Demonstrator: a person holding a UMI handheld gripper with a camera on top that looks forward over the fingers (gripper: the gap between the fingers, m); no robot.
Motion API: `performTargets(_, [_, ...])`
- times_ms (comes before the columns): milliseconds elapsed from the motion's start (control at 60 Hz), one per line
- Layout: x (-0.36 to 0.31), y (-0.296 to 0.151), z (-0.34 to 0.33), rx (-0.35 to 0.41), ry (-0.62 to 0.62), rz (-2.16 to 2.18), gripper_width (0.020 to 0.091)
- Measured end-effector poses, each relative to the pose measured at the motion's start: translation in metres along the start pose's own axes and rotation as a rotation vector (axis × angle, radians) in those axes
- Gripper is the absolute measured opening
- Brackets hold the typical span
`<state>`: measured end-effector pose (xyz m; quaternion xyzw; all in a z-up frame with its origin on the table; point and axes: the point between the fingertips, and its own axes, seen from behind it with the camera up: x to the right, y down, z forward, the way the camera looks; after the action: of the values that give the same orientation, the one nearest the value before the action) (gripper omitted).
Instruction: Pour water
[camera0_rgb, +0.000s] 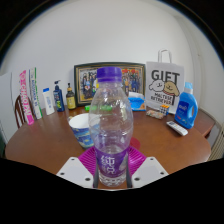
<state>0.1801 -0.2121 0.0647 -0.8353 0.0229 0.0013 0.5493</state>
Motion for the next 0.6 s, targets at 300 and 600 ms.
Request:
performTargets(300, [0.050, -0.051, -0.013, -0.026, 0.135, -0.243, 0.0377])
performTargets(600, [0.103, -0.129, 0.017, -0.049, 0.355, -0.975, 0.0374])
